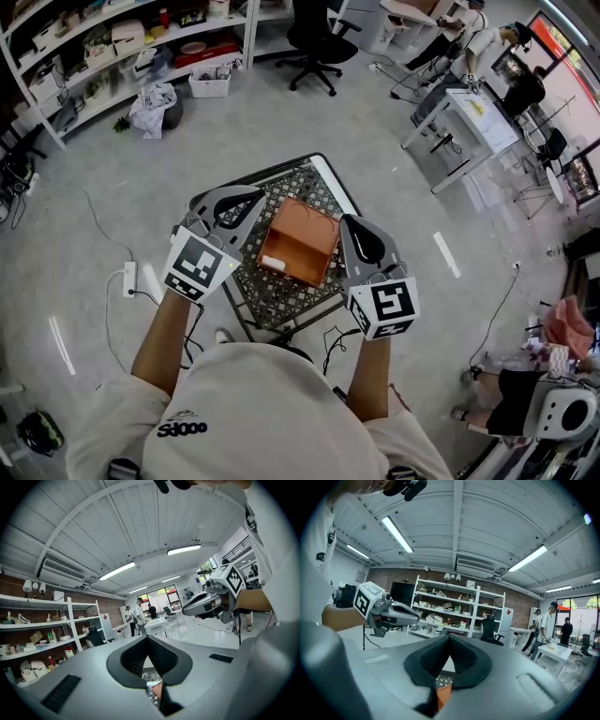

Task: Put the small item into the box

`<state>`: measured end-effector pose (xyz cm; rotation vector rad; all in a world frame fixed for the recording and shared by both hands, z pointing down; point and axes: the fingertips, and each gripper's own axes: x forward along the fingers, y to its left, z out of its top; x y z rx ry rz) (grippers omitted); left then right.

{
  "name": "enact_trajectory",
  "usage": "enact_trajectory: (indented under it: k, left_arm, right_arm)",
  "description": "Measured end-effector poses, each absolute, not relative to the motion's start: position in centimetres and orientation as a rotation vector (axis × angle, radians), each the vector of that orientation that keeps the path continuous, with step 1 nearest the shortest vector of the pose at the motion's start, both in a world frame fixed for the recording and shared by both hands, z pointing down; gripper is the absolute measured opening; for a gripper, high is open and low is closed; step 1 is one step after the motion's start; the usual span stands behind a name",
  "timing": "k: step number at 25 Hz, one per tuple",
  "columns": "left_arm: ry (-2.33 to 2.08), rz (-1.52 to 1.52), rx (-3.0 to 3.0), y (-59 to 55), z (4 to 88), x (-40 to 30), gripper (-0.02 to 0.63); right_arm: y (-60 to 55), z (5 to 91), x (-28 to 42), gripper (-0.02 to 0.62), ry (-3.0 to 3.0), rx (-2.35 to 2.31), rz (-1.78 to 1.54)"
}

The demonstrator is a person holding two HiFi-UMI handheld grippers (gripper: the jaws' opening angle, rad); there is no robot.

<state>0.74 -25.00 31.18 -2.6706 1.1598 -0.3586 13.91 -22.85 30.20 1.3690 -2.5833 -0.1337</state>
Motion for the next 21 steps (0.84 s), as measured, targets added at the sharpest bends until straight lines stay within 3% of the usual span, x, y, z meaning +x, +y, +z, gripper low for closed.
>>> enact_trajectory:
  k: [21]
  left_arm:
    - [1.14,-0.371,-2.691,-25.0,32.5,0.7,0.002]
  right_arm:
    - [-23.2,31.5,13.3,0.011,-2.594,1.355,-0.102]
